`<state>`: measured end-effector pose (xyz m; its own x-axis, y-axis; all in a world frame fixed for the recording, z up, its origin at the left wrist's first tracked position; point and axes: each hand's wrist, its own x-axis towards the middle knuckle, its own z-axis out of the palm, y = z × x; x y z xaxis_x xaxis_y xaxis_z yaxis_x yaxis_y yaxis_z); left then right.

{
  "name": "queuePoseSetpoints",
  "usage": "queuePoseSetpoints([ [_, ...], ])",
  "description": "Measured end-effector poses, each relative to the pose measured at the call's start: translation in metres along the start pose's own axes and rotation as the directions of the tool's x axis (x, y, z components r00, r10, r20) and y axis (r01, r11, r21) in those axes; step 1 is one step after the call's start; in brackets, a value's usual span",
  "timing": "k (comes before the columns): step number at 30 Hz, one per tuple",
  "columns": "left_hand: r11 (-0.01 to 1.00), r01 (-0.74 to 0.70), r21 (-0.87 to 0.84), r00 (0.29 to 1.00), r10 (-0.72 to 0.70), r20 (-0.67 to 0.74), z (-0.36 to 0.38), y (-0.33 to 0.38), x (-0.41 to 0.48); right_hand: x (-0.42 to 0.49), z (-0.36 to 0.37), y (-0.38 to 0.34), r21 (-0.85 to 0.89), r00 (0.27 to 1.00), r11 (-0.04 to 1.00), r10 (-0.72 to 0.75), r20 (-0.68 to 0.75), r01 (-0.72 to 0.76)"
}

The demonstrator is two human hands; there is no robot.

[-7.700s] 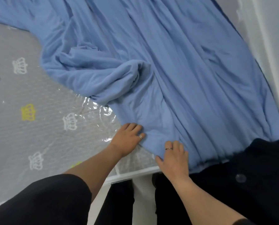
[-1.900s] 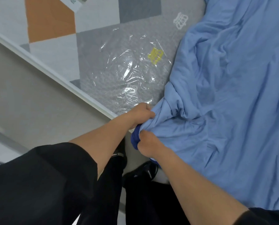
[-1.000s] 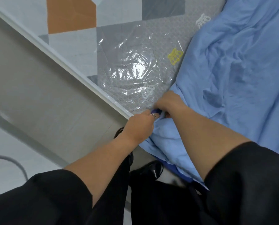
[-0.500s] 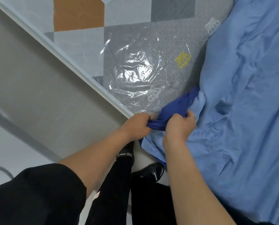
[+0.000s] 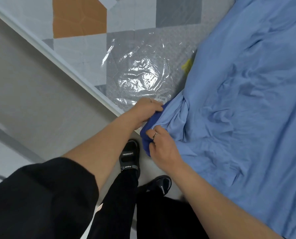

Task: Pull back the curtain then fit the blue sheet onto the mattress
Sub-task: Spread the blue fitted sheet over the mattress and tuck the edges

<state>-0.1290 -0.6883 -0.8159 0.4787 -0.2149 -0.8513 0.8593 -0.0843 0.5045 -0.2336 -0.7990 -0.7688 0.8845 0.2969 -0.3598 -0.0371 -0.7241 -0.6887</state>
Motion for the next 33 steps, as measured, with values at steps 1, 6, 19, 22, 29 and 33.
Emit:
queuePoseSetpoints([
  [1,0.992,-0.009,0.125,1.0,0.007,0.021,0.001,-0.001,0.003,-0.001,-0.001,0.003,-0.016,1.0,1.0,-0.01,-0.017,0.01],
  [6,0.915,-0.084,0.394,0.996,0.072,0.047,0.01,-0.005,0.003,0.005,-0.003,0.009,-0.282,0.997,0.958,-0.045,0.066,0.062],
  [19,0.719,-0.273,0.639,0.868,0.471,-0.159,-0.033,0.007,-0.02,0.111,-0.052,0.012,-0.391,0.967,0.894,0.252,0.032,-0.22],
  [22,0.783,-0.334,0.525,0.818,0.517,-0.251,-0.053,0.0,-0.042,0.134,-0.061,0.018,-0.27,0.874,0.861,0.472,0.115,-0.43],
  [29,0.771,-0.378,0.512,0.8,0.55,-0.238,-0.089,-0.034,-0.095,0.171,-0.077,-0.002,0.546,0.565,0.629,0.765,-0.309,-0.554],
  [33,0.775,-0.427,0.467,0.787,0.572,-0.23,-0.097,-0.051,-0.115,0.18,-0.048,-0.008,0.321,0.602,0.535,0.783,0.159,-0.781],
])
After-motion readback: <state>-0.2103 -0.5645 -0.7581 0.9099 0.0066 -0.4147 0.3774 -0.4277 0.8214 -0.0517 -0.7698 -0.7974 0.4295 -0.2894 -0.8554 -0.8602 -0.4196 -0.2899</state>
